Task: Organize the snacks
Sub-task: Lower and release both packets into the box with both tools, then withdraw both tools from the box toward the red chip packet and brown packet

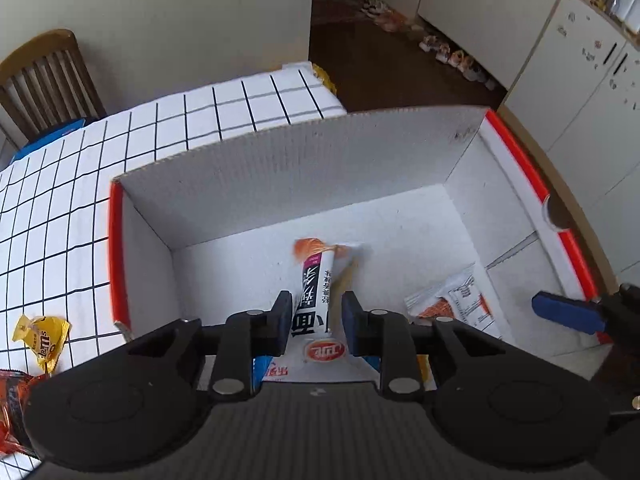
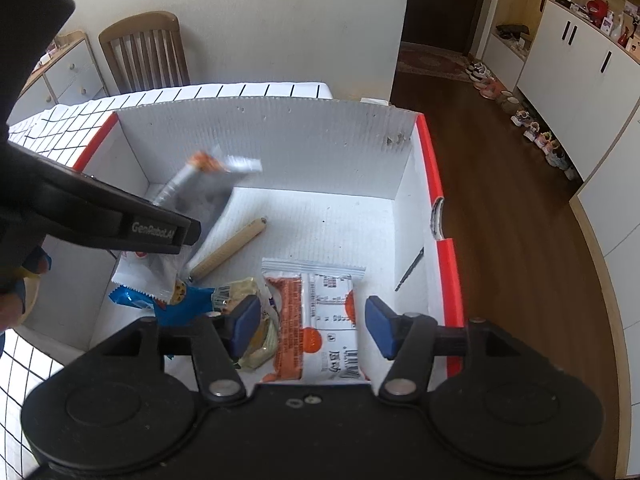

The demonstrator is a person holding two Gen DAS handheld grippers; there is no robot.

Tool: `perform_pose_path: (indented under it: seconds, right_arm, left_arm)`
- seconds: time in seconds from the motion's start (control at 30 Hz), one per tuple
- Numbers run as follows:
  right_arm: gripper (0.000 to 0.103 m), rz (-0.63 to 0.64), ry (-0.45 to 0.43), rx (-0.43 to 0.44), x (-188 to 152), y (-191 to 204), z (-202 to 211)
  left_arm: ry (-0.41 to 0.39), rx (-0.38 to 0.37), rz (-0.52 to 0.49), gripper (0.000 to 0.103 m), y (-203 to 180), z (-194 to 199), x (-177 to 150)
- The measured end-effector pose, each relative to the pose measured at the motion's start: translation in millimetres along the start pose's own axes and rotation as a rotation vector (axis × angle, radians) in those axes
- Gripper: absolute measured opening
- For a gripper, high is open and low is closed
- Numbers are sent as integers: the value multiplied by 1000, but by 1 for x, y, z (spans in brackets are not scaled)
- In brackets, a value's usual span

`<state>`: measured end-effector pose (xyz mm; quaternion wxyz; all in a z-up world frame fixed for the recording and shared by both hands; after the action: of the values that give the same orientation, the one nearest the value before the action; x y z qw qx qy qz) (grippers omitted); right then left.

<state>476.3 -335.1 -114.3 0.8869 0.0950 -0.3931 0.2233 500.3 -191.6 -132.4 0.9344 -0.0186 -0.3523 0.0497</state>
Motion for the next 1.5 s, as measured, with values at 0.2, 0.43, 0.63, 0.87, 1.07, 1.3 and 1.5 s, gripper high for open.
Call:
perform_pose_path:
  seconds: [0.2,0.43,0.63,0.87,1.07,1.3,1.5]
  right_arm:
    - [63,-3,-24,10,3,0,13]
    - [72,1,-64,24,10,3,36]
    - [79,-12,-94,40,16,8,58]
    - [82,-10,-135,68,19,21,84]
    - [85,-31,-176,86,22,30,107]
    - [85,-20,-244,93,25,53,130]
    - [89,-19,-295,112,26,83,150]
  left_arm:
    - [-31,-31,60,26,5,21,1]
    - [-103,-52,75,26,11,56,1]
    - [-150,-55,76,26,19,88,-5]
    - [-186,-52,80,26,32,121,-24]
    - [-217,-49,72,26,46,151,-39]
    - [-249,-75,79,26,68,185,-57]
    - [-274,-96,64,26,91,216,-75]
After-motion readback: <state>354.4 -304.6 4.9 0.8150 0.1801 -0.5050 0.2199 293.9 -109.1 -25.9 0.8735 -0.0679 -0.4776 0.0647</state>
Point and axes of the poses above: each gripper's, at about its wrist camera, not at the fingertips, and z roughly against the way its jaws point, y to its left, x to its top, the point moved 5 cm from there along -z, roughly the way its jaws point, and after that the axes turned 15 degrees about -y, right-handed, at the moved point
